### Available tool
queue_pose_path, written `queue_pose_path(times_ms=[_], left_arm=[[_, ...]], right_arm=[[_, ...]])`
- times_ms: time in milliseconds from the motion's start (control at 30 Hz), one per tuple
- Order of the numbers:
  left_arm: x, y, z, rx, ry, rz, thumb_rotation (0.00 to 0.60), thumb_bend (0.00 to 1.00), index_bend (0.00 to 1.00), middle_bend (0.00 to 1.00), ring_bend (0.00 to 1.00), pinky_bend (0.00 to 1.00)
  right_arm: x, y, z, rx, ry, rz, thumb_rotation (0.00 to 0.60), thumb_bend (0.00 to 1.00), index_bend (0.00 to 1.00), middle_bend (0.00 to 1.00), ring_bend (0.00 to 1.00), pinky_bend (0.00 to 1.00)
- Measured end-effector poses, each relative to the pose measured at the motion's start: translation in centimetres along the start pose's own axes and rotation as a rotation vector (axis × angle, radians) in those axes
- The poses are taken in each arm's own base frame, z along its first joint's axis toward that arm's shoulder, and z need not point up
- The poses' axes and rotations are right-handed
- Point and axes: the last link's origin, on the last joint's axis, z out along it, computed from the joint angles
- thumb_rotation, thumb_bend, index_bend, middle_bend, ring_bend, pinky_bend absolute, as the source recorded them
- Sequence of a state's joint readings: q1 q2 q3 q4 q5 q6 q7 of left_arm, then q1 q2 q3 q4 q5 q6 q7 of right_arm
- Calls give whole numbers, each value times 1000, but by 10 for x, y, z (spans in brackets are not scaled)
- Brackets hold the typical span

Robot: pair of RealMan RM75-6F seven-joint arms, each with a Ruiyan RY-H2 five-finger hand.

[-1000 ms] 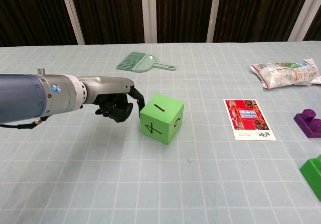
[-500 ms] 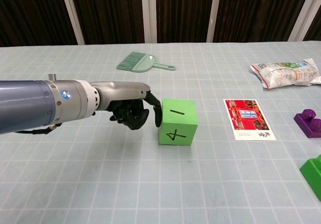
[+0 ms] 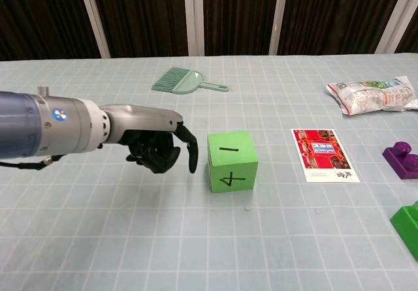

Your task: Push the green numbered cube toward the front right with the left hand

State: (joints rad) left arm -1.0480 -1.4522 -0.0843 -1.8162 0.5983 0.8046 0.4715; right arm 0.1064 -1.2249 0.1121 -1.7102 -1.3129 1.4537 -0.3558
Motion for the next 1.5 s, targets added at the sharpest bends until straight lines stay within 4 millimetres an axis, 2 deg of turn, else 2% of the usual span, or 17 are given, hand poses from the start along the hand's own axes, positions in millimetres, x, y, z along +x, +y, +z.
queue_pose_path(times_ms=[167,267,433,600,767,1133,1500], left_arm=[[16,-22,-18,45,28,12,600,994,390,862,803,807],[20,-30,-20,54,91,-11,600,992,356,862,803,807],[19,-43,-13,41,202,-54,600,989,335,862,803,807],[15,-56,2,32,300,-142,600,990,333,862,803,807],[16,-52,20,29,335,-204,600,989,333,862,804,807],[6,-34,42,25,306,-129,600,990,329,862,804,807],[1,-26,52,67,324,-100,600,1000,112,869,821,820]], right_arm=[[-1,-2,0,3,-2,-2,600,72,82,0,0,0],[-2,-3,-1,7,-8,-4,600,72,82,0,0,0],[-3,-4,0,6,-11,-9,600,72,82,0,0,0],[-5,-5,1,5,-17,-17,600,72,82,0,0,0],[-7,-6,1,5,-23,-23,600,72,82,0,0,0],[-7,-5,2,-1,-28,-18,600,72,82,0,0,0],[-5,-3,2,0,-26,-11,600,72,82,0,0,0]])
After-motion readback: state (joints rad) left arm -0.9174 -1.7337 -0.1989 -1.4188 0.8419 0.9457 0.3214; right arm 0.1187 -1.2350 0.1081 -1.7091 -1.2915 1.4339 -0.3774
